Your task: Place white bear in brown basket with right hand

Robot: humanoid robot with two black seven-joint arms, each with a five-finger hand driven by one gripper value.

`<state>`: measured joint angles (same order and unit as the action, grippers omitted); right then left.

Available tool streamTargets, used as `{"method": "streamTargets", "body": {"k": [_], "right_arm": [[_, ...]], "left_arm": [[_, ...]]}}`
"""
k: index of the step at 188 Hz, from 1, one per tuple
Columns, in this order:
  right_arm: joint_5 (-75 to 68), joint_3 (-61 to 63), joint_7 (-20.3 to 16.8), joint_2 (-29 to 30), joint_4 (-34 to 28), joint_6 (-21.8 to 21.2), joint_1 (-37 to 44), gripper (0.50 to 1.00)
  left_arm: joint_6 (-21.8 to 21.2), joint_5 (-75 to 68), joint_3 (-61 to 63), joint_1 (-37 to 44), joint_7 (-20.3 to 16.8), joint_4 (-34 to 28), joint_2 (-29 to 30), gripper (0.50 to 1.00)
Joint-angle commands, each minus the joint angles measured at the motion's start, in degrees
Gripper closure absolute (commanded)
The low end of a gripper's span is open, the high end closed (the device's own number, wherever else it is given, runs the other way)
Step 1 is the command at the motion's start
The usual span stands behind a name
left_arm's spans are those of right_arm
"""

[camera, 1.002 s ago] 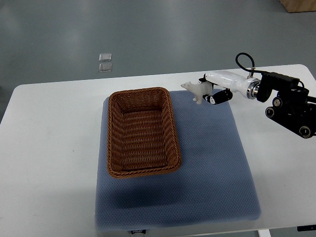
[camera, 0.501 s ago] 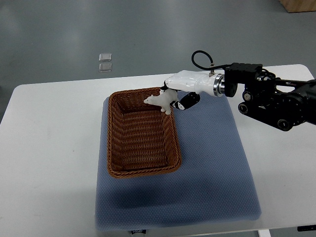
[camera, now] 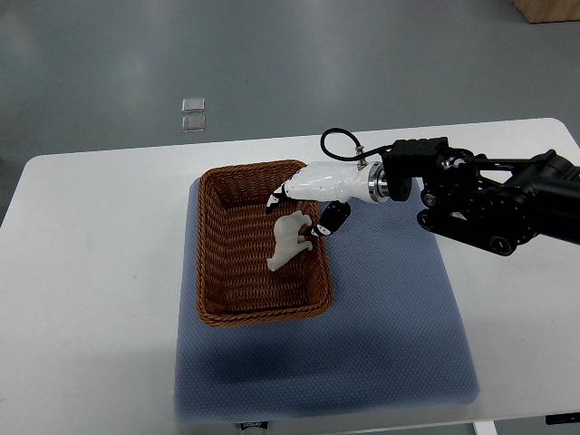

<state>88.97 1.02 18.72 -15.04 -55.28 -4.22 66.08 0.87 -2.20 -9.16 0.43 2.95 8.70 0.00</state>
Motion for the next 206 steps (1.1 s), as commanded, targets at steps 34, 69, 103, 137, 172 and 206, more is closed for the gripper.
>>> {"method": "streamTargets", "body": {"k": [34,69,103,137,172,206], "right_arm": [[-0.20,1.17,-0.35,-1.13,0.70,0.70,0.10,0.640],[-2.66,9.35,-0.53,-4.64,0.96,0.00,-0.60,0.617],[-20.05,21.73,-2.11,-8.51,1.14,-2.55,-5.43,0.609],[-39.40,35.10,-5.27,-8.51,2.63,-2.64,-14.05,0.609],[-55.39,41.69,-5.36,-7.54,5.62,-2.55,-21.17,0.607],[-67.43,41.78,-5.19,-5.87,10.98,-2.55,-23.10,0.587]], "left_arm": [[0.01,0.00,0.02,0.00,-0.05,0.00,0.00,0.500],[0.01,0.00,-0.07,0.00,-0.05,0.00,0.00,0.500],[0.01,0.00,0.02,0.00,0.03,0.00,0.00,0.500],[0.01,0.00,0.02,0.00,0.03,0.00,0.00,0.500],[0.01,0.00,-0.07,0.00,0.03,0.00,0.00,0.500],[0.01,0.00,0.02,0.00,-0.05,0.00,0.00,0.500]]}}
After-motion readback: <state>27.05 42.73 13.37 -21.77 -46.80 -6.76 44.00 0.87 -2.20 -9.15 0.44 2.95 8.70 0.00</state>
